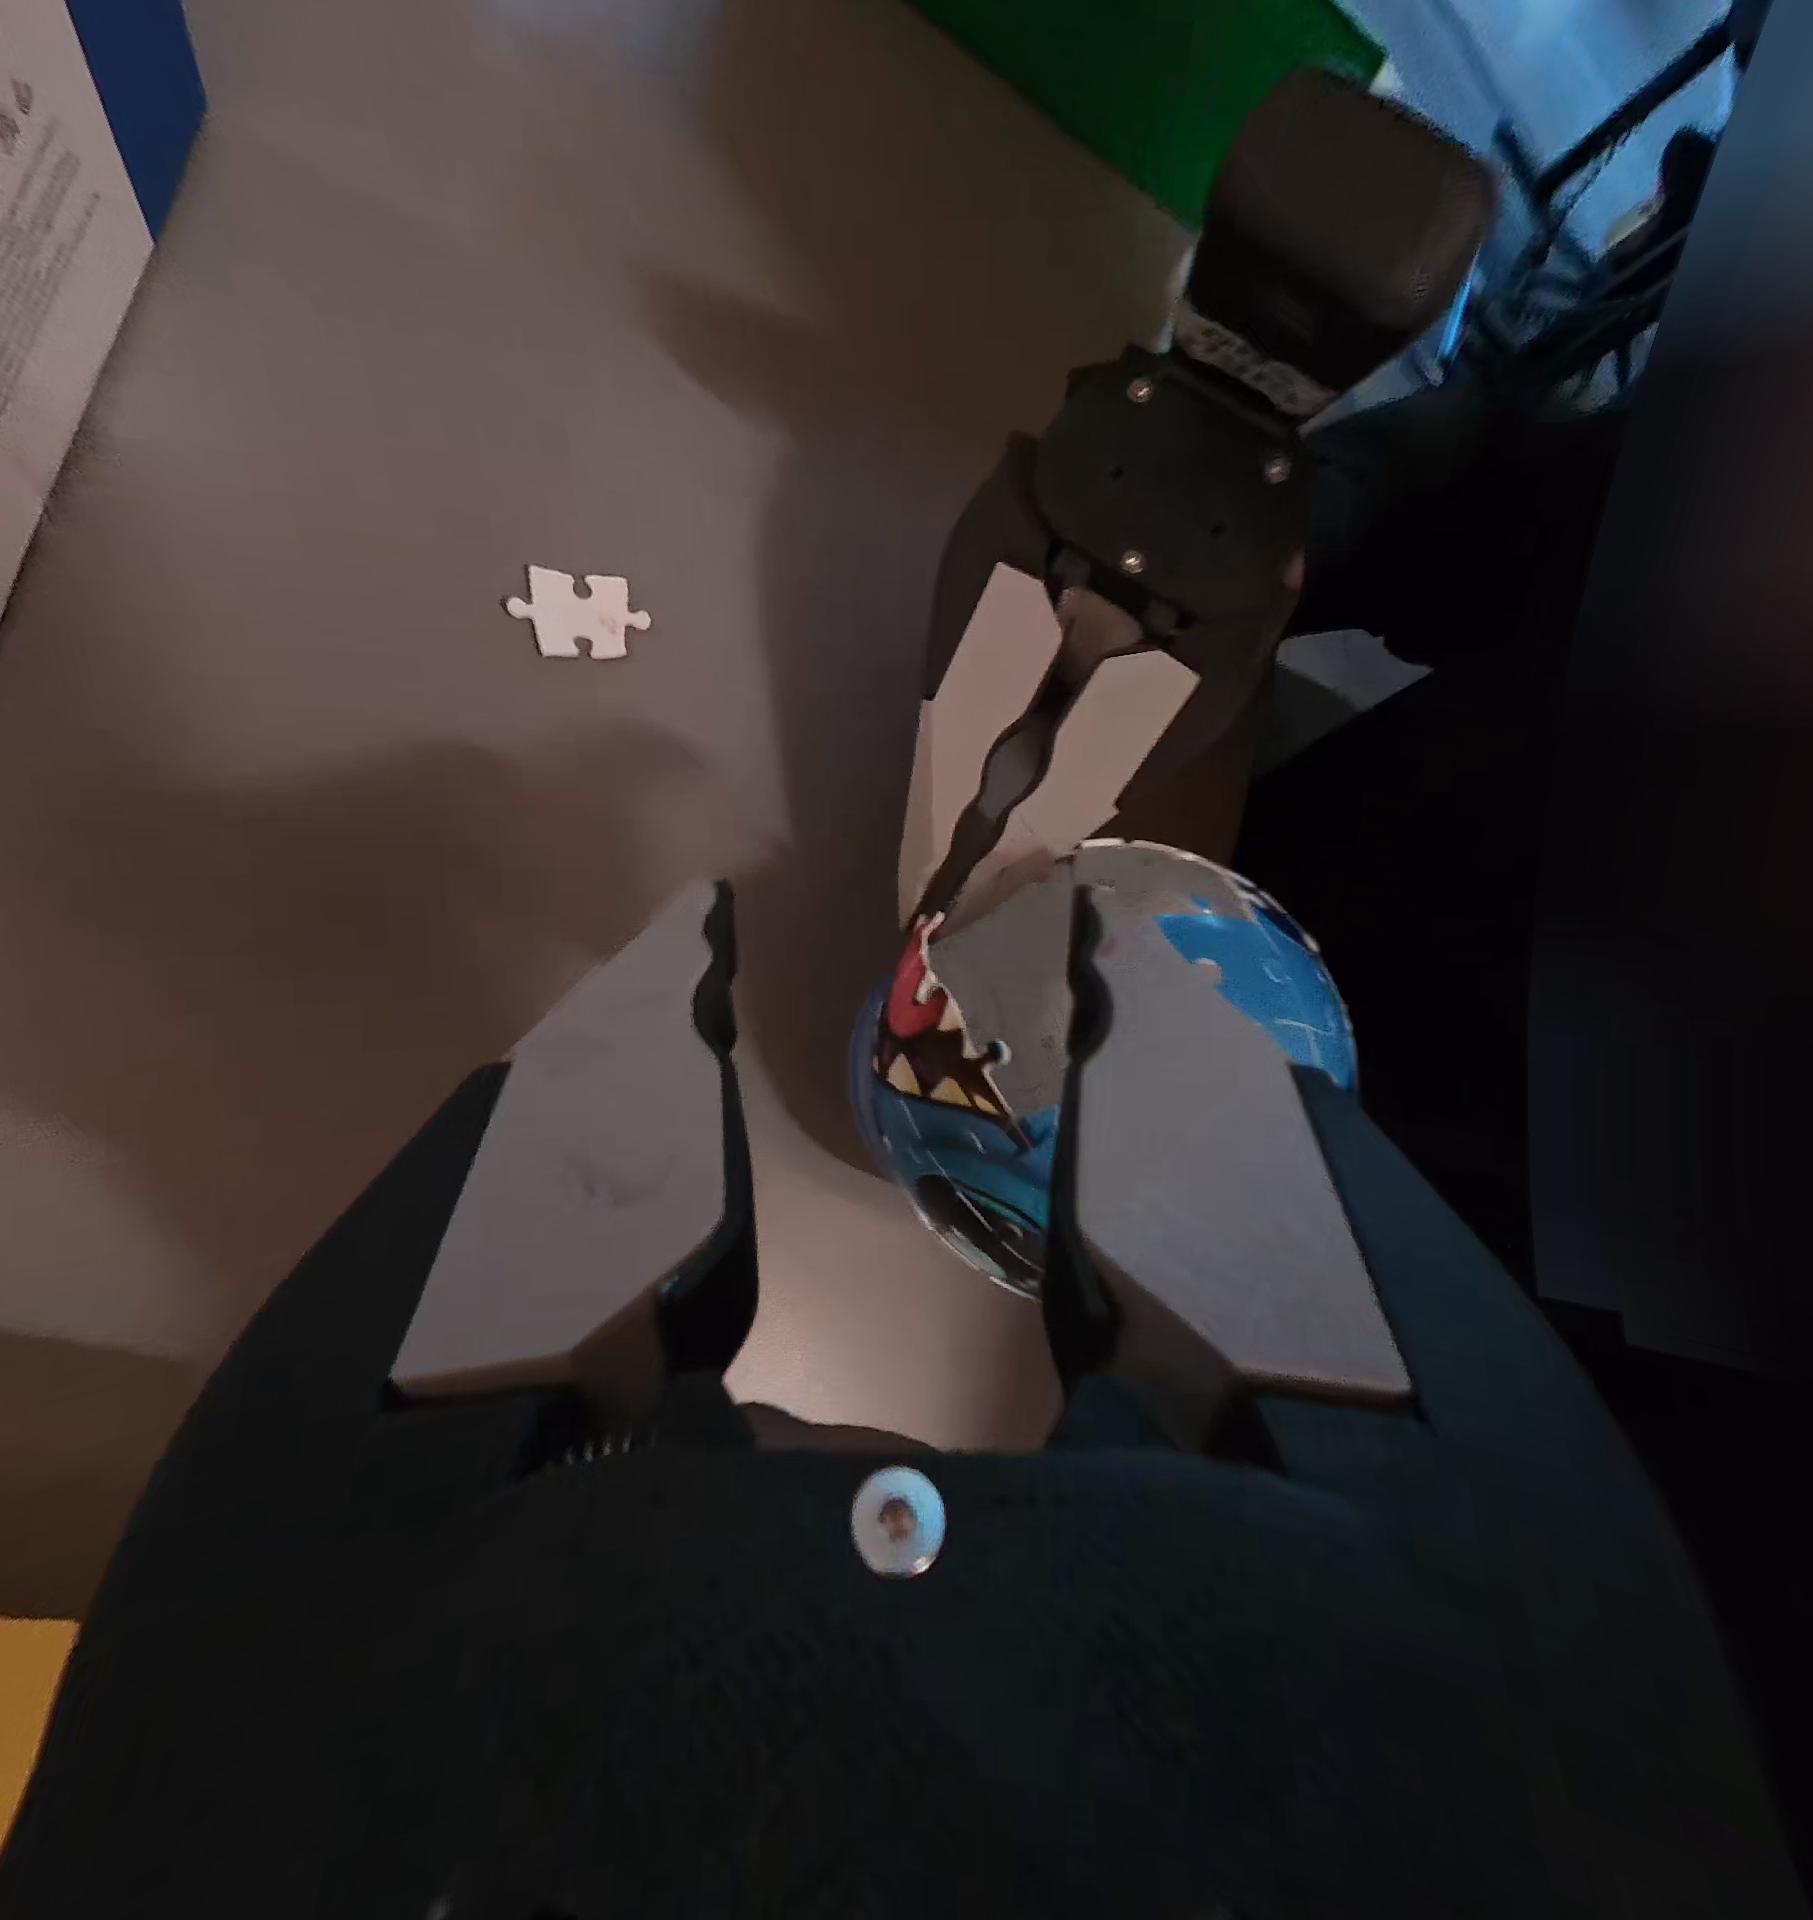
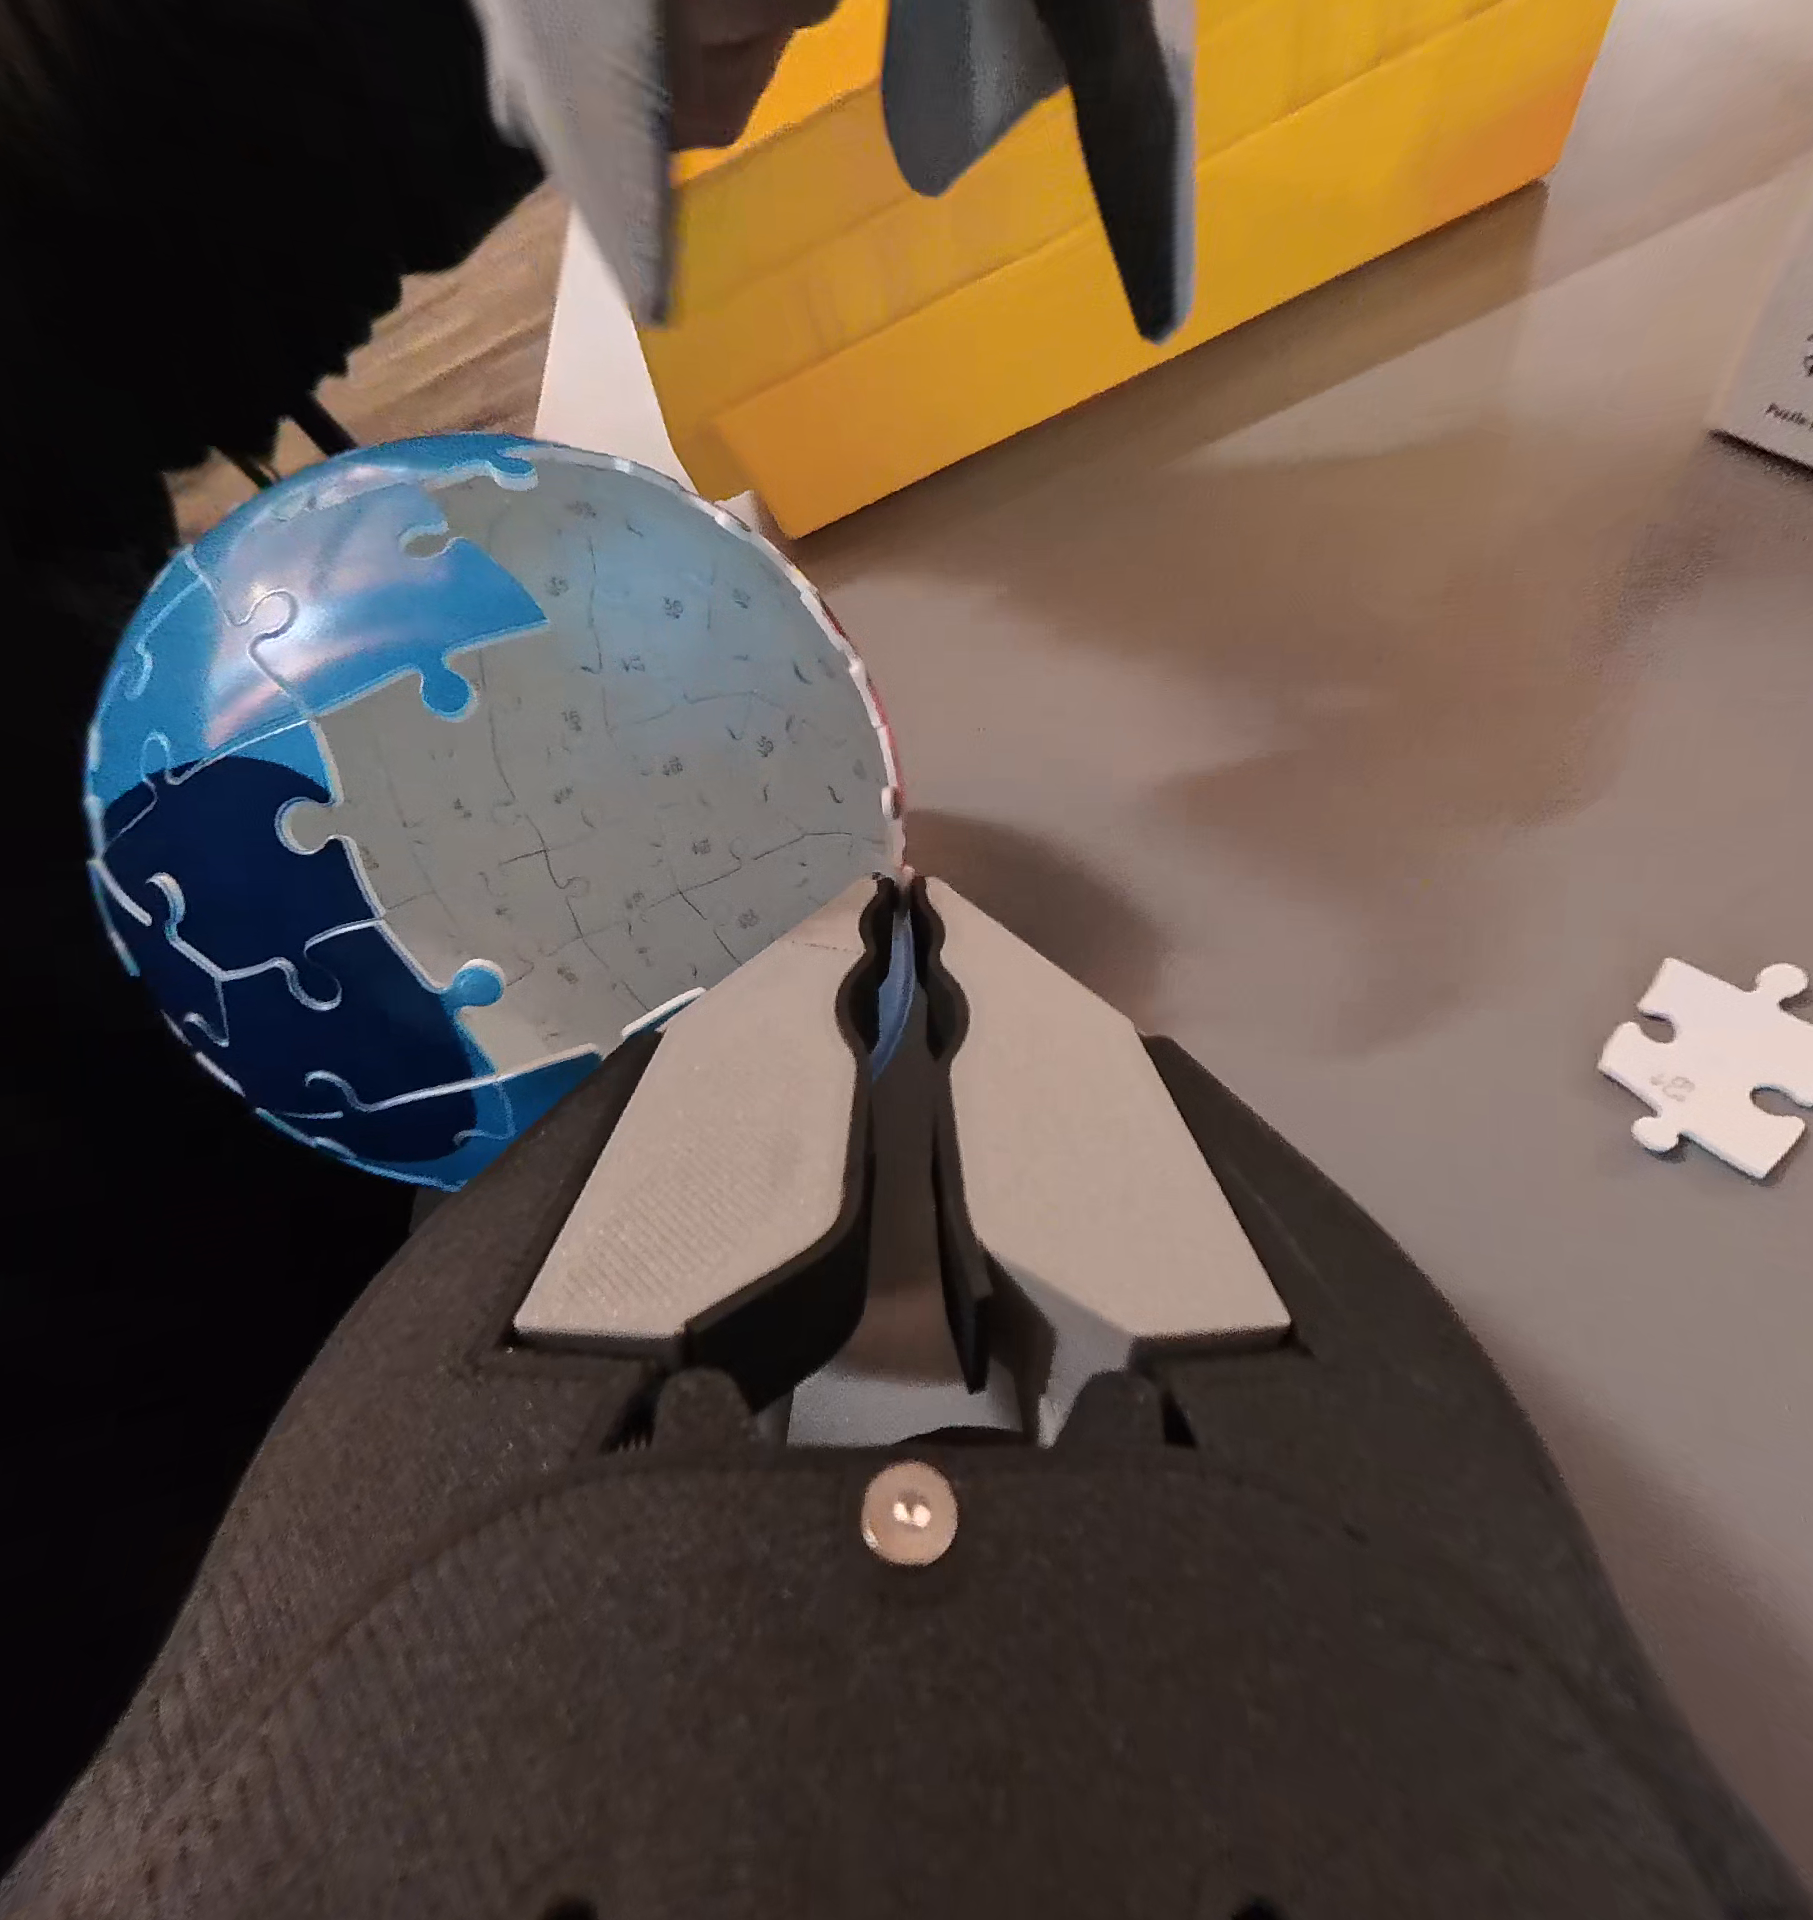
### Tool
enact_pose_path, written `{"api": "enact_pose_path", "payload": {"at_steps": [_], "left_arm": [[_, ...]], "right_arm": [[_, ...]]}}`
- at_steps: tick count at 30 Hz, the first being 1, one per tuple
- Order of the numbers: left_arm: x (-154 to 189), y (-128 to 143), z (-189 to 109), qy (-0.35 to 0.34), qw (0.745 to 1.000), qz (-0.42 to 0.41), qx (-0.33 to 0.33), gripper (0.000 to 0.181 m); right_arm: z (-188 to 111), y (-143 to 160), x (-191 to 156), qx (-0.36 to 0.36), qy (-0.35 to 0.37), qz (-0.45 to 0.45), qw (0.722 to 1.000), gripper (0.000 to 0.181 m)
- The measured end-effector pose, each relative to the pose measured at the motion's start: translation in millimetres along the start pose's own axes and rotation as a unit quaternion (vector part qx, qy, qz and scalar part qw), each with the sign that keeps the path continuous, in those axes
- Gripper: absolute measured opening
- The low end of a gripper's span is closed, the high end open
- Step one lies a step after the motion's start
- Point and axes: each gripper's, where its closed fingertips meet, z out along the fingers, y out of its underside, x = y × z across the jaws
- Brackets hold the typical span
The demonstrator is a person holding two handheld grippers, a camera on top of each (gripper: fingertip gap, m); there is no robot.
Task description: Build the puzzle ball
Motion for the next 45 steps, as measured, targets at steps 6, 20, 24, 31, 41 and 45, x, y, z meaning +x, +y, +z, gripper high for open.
{"api": "enact_pose_path", "payload": {"at_steps": [6, 20, 24, 31, 41, 45], "left_arm": [[-14.4, 25.7, 34.9, -0.046, 0.983, 0.063, -0.165, 0.05], [-0.1, 48.8, 57.3, -0.044, 0.927, 0.128, -0.349, 0.03], [0.4, 56.0, 58.6, -0.056, 0.902, 0.146, -0.402, 0.022], [-1.0, 56.1, 55.8, -0.068, 0.89, 0.144, -0.427, 0.017], [-0.1, 65.5, 61.4, -0.064, 0.892, 0.147, -0.422, 0.006], [0.9, 66.4, 62.5, -0.063, 0.893, 0.155, -0.418, 0.004]], "right_arm": [[1.8, -0.1, -0.6, -0.001, 0.005, -0.005, 1.0, 0.001], [2.0, 0.7, -1.5, 0.005, 0.011, 0.002, 1.0, 0.0], [1.6, 0.6, -1.7, 0.01, 0.013, 0.004, 1.0, 0.0], [-0.5, 1.4, -2.0, 0.023, 0.013, 0.016, 1.0, 0.0], [-0.4, 2.8, -4.4, 0.027, 0.012, 0.019, 0.999, 0.0], [-0.4, 3.2, -4.7, 0.026, 0.012, 0.02, 0.999, 0.0]]}}
